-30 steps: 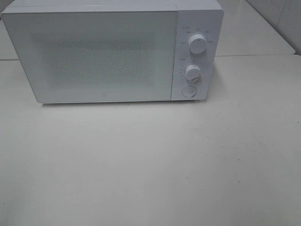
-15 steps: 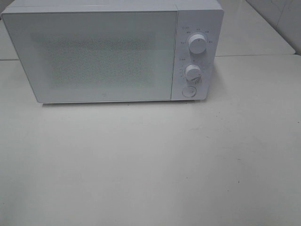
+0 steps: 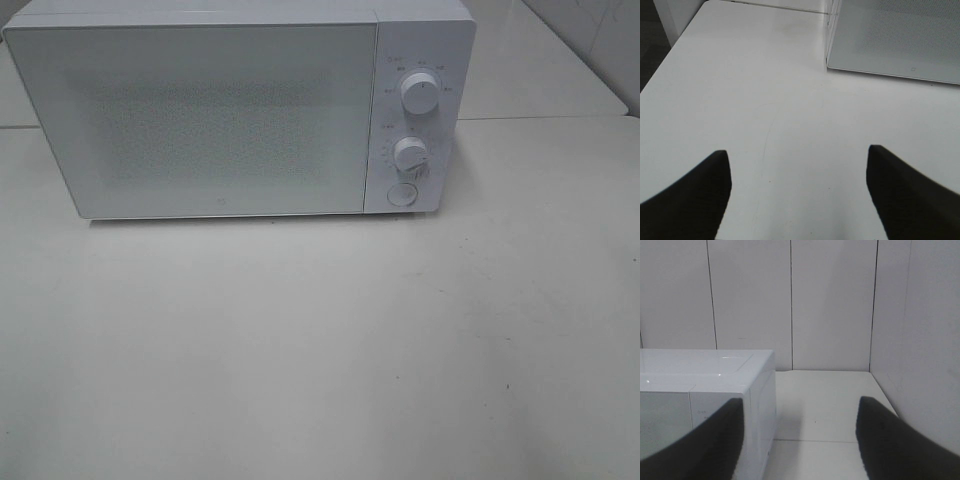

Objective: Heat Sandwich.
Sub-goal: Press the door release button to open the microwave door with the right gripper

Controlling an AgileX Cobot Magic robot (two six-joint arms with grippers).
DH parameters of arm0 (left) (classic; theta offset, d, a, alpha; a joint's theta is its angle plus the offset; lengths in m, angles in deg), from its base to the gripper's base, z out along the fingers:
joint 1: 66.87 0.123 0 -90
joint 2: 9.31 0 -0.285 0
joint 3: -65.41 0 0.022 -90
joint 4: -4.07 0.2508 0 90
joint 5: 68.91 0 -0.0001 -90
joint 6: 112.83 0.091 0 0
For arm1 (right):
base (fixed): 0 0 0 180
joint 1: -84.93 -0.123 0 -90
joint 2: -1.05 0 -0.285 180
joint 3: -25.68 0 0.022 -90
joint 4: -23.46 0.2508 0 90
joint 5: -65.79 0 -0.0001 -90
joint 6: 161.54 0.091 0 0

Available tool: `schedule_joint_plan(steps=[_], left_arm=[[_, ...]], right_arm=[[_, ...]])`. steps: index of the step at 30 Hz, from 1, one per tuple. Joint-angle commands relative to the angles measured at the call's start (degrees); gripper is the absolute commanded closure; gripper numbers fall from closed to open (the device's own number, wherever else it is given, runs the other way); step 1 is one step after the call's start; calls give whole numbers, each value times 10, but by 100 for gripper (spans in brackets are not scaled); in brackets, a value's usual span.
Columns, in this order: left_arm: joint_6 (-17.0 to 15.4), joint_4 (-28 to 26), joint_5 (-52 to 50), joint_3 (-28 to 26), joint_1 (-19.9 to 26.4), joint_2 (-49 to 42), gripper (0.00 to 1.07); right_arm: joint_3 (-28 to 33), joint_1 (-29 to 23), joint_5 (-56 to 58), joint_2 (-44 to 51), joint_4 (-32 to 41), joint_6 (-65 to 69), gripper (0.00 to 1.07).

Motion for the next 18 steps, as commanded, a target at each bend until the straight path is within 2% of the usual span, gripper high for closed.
schedule_joint_plan(steps=[1, 4, 5, 6, 9, 10, 11, 12, 18], left_arm=[[-3, 0, -7, 1, 1, -10, 35], [-3, 0, -7, 1, 1, -10, 35], [-3, 0, -7, 1, 1, -10, 35], [-3, 0, -7, 1, 1, -10, 35], [-3, 0, -7, 1, 1, -10, 35], [-3, 0, -7, 1, 1, -10, 35], [-3, 0, -7, 1, 1, -10, 35], [-3, 0, -7, 1, 1, -10, 35], [-3, 0, -7, 1, 1, -10, 35]], right_arm=[[8, -5, -45, -16, -6, 3, 49], [17, -48, -101, -69, -6, 3, 66], [17, -68, -116, -104, -6, 3, 77], [17, -68, -116, -104, -6, 3, 77], [17, -95, -143, -160, -6, 3, 93], [17, -95, -143, -160, -6, 3, 93], [17, -104, -170, -198, -6, 3, 102], [17, -107, -187, -219, -6, 3, 106], [17, -108, -330, -359, -6, 3, 107]])
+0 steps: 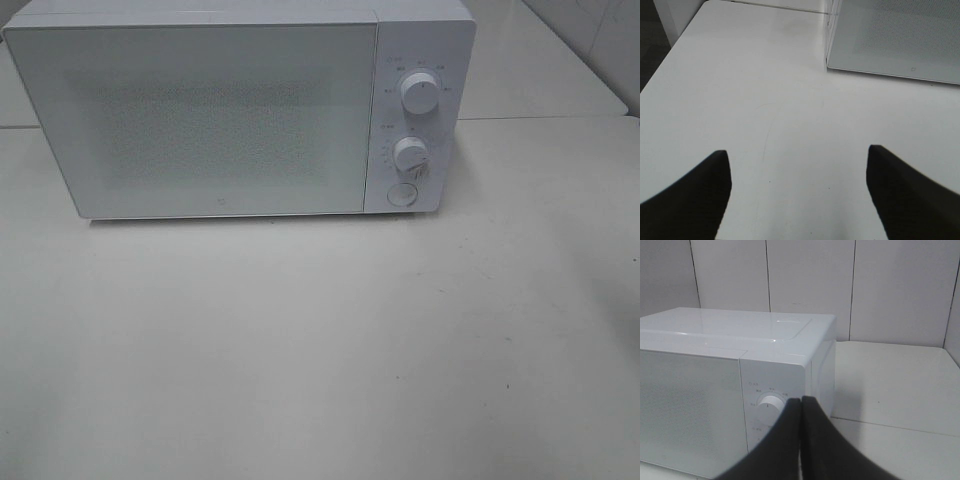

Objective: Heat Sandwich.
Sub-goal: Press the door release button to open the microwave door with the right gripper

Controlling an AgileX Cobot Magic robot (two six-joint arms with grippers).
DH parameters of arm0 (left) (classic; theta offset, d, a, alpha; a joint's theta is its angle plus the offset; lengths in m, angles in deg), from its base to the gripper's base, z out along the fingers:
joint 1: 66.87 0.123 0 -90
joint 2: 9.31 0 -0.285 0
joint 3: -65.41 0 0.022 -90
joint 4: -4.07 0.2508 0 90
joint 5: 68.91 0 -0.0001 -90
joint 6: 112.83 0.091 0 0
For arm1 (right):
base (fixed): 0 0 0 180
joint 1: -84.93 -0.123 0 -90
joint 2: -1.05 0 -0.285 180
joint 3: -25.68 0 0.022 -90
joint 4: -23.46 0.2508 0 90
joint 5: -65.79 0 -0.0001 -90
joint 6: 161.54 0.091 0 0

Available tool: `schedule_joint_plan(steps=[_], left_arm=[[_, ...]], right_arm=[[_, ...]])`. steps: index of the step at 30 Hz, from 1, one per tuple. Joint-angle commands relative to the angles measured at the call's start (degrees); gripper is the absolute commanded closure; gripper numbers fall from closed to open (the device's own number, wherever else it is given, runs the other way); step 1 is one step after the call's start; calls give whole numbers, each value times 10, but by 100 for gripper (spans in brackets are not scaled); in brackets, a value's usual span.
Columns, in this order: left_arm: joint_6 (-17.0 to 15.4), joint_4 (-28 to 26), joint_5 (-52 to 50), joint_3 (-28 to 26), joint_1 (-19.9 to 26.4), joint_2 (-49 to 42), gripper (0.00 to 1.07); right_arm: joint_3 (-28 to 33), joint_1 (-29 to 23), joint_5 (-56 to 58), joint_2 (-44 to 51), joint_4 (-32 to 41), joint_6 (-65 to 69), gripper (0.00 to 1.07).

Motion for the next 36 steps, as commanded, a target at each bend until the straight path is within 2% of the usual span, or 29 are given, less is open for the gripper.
schedule_joint_plan(steps=[1, 5, 15, 17, 23, 24, 27, 30, 31, 33, 36], left_arm=[[-3, 0, -7, 1, 1, -10, 35], [-3, 0, -7, 1, 1, -10, 35], [-3, 0, -7, 1, 1, -10, 35], [-3, 0, -7, 1, 1, -10, 35], [-3, 0, -7, 1, 1, -10, 35], [-3, 0, -7, 1, 1, -10, 35], [-3, 0, -7, 1, 1, -10, 35], [-3, 0, -7, 1, 1, -10, 35], [-3, 0, -7, 1, 1, -10, 35], [-3, 0, -7, 1, 1, -10, 35], [-3, 0, -7, 1, 1, -10, 35]], right_arm=[[1, -1, -70, -46, -5, 3, 107], [-1, -1, -169, -146, -5, 23, 107], [-45, -3, -187, -311, -35, 116, 107], [-48, -9, -187, -320, -29, 123, 107], [-61, -79, -190, -381, 54, 129, 107], [-66, -107, -191, -399, 98, 129, 107], [-70, -131, -201, -416, 143, 129, 107], [-77, -175, -230, -450, 238, 135, 107], [-77, -175, -230, -450, 238, 135, 107], [-87, -202, -242, -474, 293, 157, 107], [-98, -211, -244, -489, 312, 206, 107]])
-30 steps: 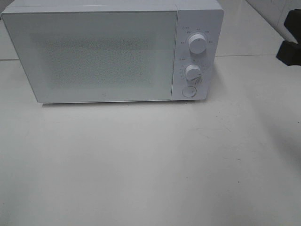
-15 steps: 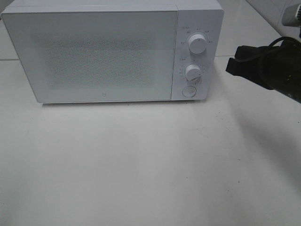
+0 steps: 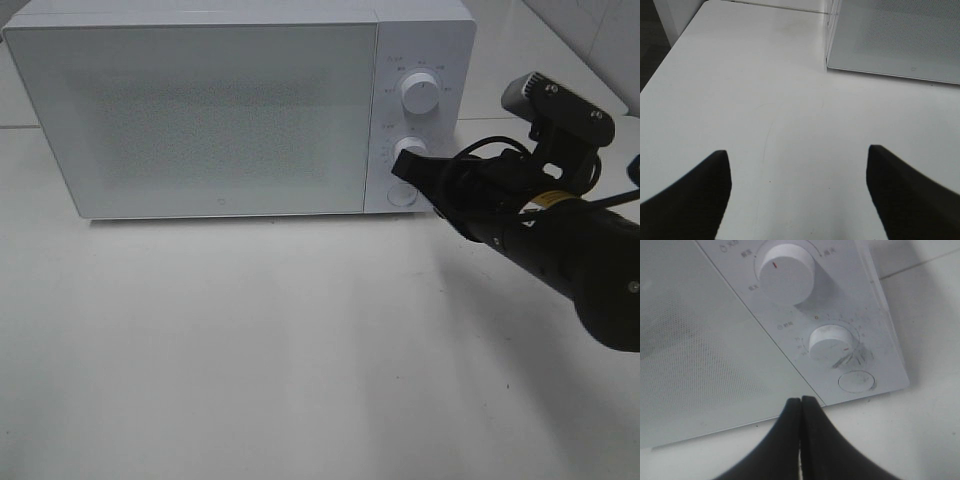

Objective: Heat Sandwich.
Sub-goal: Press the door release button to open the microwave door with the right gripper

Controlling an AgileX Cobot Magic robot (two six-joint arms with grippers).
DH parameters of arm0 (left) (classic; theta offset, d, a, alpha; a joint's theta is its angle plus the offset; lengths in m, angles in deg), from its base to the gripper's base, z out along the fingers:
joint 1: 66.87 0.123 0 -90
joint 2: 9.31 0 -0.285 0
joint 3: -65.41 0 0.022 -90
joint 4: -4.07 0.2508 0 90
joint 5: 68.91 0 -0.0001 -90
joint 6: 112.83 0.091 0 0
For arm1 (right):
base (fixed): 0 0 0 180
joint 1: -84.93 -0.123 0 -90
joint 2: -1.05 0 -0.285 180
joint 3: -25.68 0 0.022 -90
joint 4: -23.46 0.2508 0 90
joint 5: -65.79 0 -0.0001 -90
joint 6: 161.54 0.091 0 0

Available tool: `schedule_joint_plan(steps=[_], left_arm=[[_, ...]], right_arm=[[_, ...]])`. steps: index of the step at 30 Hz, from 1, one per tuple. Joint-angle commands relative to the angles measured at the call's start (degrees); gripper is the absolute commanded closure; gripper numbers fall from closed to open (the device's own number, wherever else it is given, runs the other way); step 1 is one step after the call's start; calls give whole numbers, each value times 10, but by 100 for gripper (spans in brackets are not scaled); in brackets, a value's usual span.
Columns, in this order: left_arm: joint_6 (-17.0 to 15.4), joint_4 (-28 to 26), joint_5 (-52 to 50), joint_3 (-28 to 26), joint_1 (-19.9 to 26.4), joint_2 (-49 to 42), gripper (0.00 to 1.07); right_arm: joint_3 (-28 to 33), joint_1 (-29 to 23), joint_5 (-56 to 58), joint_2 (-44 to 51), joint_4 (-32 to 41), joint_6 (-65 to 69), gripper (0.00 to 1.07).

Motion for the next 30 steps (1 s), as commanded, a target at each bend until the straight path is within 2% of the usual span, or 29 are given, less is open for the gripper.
schedule_joint_plan(steps=[1, 10, 15, 22, 23, 25, 30], left_arm=[[-3, 0, -7, 1, 1, -10, 35], [-3, 0, -7, 1, 1, -10, 35], [-3, 0, -7, 1, 1, -10, 35], [-3, 0, -7, 1, 1, -10, 35], [-3, 0, -7, 1, 1, -10, 35], [-3, 0, -7, 1, 1, -10, 35], [-3, 0, -7, 1, 1, -10, 35]], right_arm=[[-27, -18, -15, -36, 32, 126, 107], [-72, -18, -15, -118, -6, 366, 107], [-94, -17, -14, -160, 21, 465, 107], [-131, -17, -7, -190, 69, 478, 107], [-143, -17, -2, -197, 111, 478, 107], [-154, -17, 4, -203, 139, 473, 107], [-179, -17, 10, -216, 152, 463, 107]])
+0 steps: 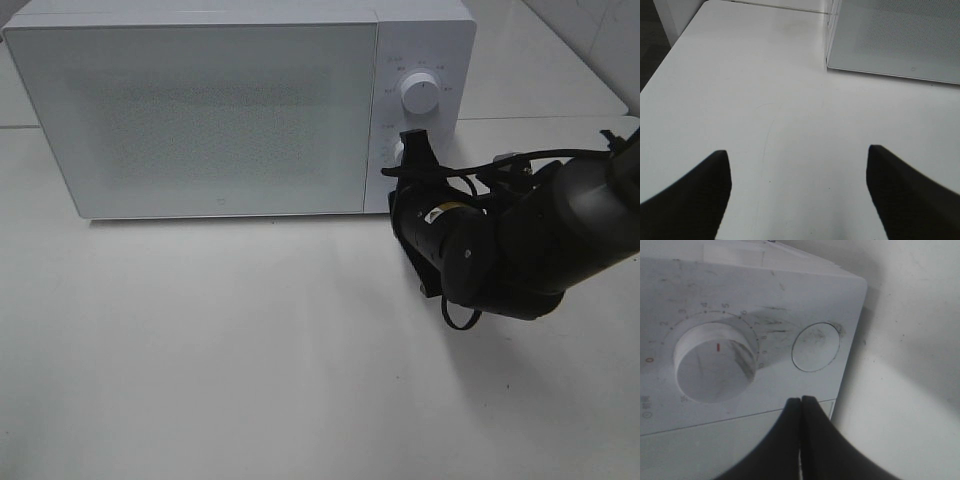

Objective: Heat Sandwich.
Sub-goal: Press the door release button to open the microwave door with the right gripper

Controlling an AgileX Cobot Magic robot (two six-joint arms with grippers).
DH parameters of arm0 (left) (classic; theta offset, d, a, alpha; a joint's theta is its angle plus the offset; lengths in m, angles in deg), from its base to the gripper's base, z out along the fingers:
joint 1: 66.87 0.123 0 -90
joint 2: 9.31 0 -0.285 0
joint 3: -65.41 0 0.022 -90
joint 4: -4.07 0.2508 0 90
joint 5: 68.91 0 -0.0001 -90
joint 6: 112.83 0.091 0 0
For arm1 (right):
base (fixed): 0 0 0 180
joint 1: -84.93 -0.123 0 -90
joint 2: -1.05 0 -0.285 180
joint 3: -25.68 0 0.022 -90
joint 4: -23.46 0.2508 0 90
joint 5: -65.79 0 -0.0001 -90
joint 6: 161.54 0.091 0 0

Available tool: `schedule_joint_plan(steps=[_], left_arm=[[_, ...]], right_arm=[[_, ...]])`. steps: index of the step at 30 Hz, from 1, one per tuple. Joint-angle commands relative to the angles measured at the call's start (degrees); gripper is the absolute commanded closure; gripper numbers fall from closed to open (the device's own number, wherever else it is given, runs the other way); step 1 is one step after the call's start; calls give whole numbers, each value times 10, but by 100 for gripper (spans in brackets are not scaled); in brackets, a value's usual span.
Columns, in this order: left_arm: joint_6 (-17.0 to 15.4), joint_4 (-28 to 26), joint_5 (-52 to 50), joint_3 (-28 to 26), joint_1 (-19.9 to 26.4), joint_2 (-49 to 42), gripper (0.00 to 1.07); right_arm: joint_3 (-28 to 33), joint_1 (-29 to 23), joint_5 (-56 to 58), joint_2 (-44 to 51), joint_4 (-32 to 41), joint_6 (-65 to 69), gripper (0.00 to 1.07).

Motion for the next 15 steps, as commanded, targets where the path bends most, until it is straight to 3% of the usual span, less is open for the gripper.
schedule_joint_plan(steps=[1, 15], left_arm=[[-3, 0, -7, 1, 1, -10, 35], [-3, 0, -7, 1, 1, -10, 35]], right_arm=[[-21, 1, 12, -11, 11, -11, 107], [-65, 12, -1, -66, 54, -14, 107]])
